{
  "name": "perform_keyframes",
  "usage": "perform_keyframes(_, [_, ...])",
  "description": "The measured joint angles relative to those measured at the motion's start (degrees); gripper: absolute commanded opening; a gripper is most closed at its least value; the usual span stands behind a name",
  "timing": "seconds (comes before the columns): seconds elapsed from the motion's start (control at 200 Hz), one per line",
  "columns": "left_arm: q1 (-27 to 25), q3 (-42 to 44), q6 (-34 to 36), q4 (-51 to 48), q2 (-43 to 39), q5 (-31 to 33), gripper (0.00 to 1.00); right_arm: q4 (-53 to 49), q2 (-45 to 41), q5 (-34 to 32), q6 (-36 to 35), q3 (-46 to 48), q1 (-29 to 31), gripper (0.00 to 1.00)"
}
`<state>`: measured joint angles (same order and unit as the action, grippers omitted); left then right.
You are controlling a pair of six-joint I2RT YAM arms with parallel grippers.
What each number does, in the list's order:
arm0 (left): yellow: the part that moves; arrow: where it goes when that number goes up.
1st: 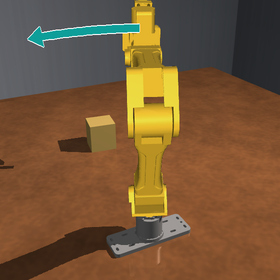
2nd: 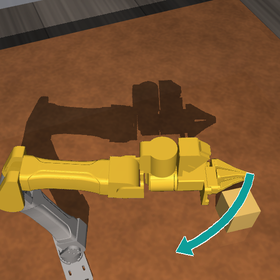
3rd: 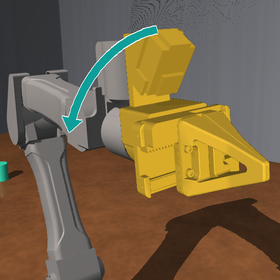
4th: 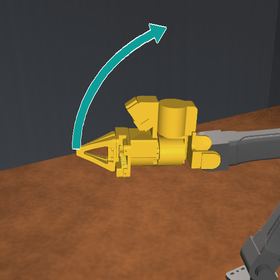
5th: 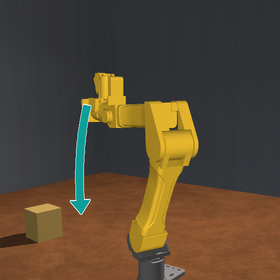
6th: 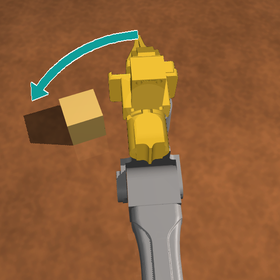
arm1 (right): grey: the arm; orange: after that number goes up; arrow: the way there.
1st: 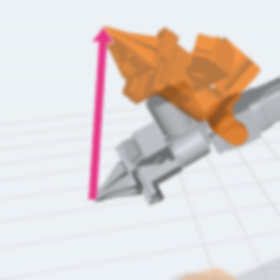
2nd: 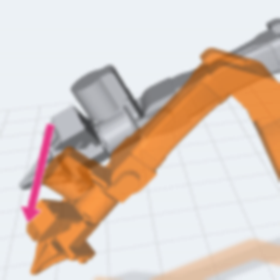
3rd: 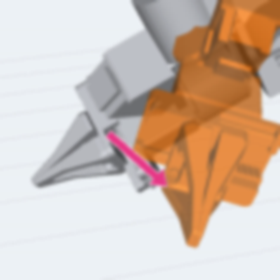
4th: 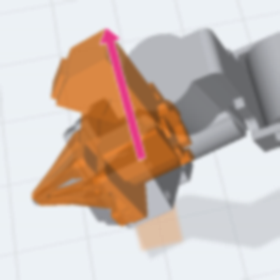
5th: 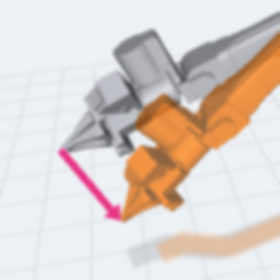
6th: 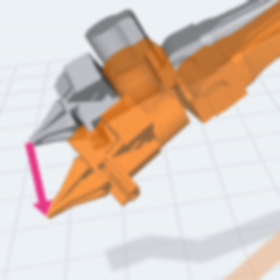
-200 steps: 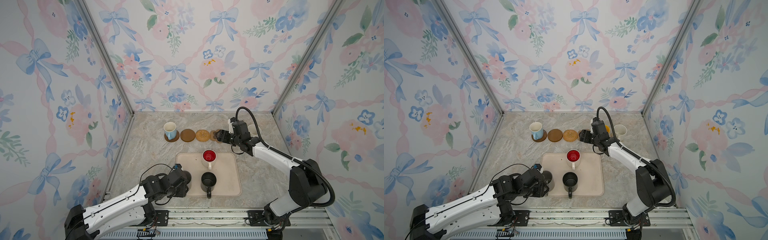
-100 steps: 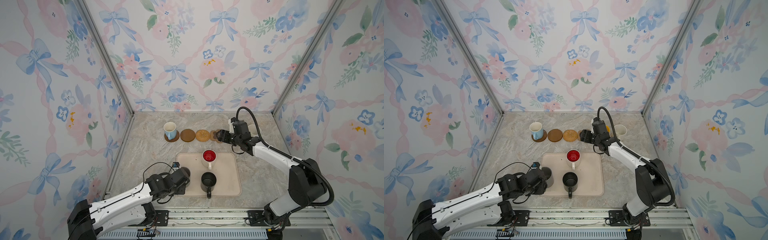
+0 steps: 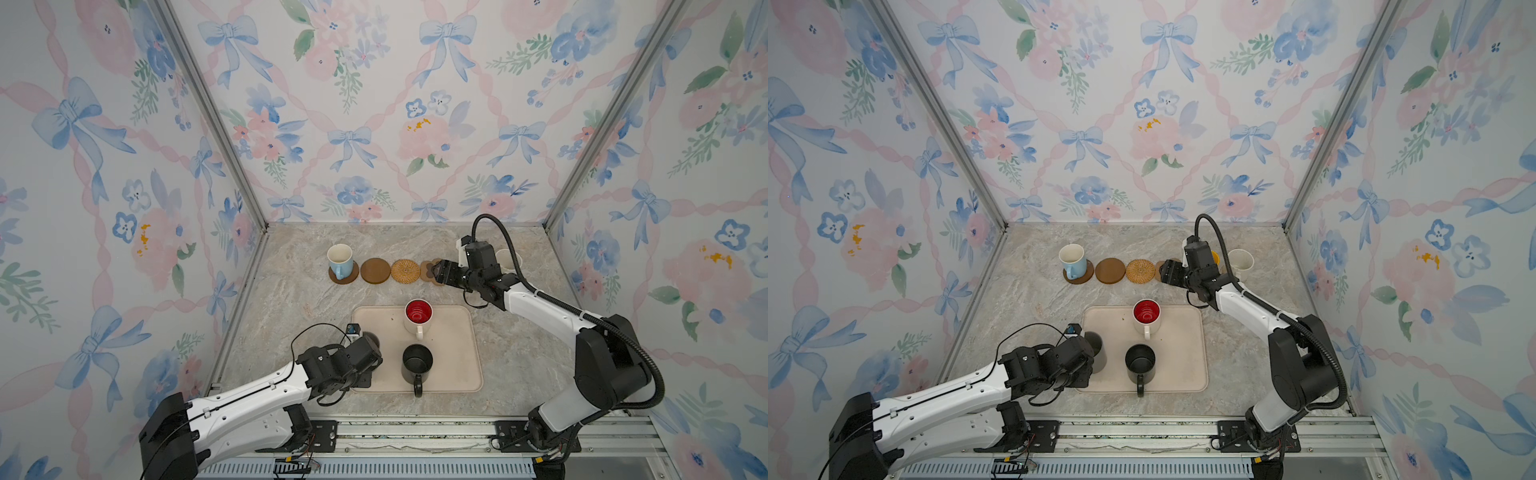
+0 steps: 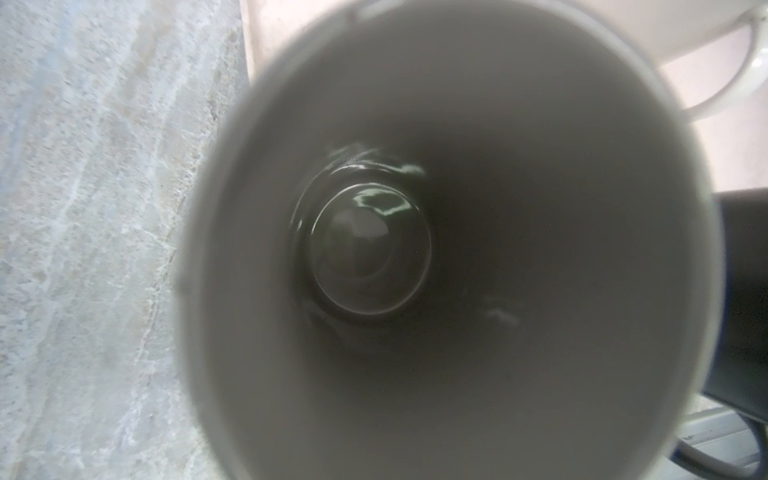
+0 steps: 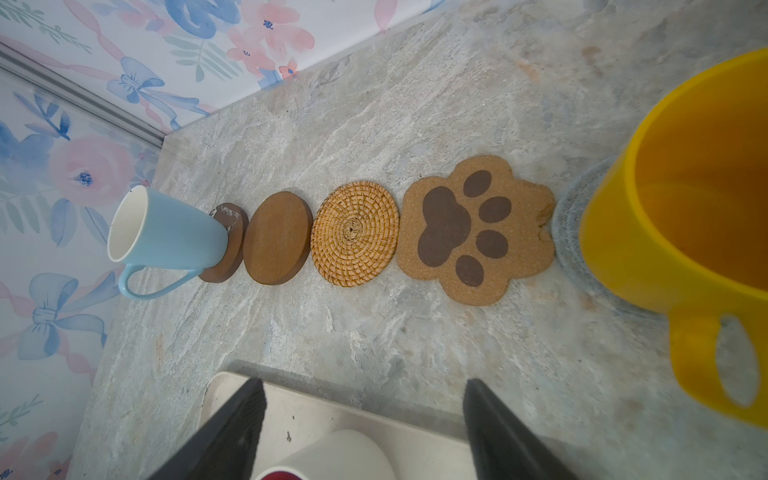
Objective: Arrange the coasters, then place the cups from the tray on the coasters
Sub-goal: 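Lower the left gripper into the grey mug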
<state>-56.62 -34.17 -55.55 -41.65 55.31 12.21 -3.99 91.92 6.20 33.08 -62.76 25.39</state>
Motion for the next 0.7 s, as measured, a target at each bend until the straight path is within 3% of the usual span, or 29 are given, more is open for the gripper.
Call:
perform_keyframes(0.245, [0.0, 0.0, 0.07, 0.09, 0.04, 0.0, 0.24, 0.02, 0.15, 0.33, 0.39, 0.0, -0.28, 0.77])
perform_keyframes(0.345, [0.0, 0.0, 0.92, 0.39, 0.13, 0.0, 0.14, 0.02, 0.15, 0.61, 0.42, 0.0, -0.28, 0.77])
perform_keyframes(0.42, [-0.04, -0.02, 1.11, 0.92, 0.44, 0.31, 0.0, 0.02, 0.15, 0.74, 0.42, 0.0, -0.28, 0.77])
perform_keyframes(0.7, [-0.04, -0.9, 1.53, 0.81, 1.62, 0.81, 0.0, 0.02, 0.15, 0.76, 0.42, 0.0, -0.28, 0.77])
